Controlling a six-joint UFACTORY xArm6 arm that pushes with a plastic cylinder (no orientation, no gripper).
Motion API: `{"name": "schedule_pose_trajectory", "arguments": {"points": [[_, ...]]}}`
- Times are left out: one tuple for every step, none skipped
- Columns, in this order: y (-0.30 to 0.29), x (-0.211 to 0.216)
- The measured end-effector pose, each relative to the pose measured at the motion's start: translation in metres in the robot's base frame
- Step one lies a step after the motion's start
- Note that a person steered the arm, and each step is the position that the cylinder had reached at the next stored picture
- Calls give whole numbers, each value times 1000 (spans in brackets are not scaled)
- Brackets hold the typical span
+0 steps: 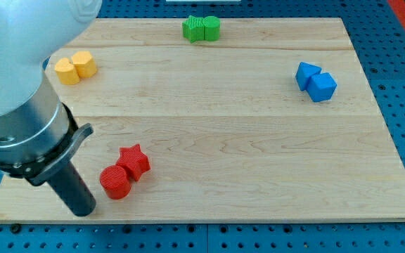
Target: Push red star and red circle towards center of the board
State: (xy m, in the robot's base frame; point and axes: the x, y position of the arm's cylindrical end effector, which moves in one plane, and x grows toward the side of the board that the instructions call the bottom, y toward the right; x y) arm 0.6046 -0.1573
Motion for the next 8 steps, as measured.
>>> {"name": "schedule_pose_trajectory", "arguments": {"points": [[28,-4],[34,-17],[34,-34],[55,-48],[76,-63],[95,-80],[97,-93],[97,-93]]}}
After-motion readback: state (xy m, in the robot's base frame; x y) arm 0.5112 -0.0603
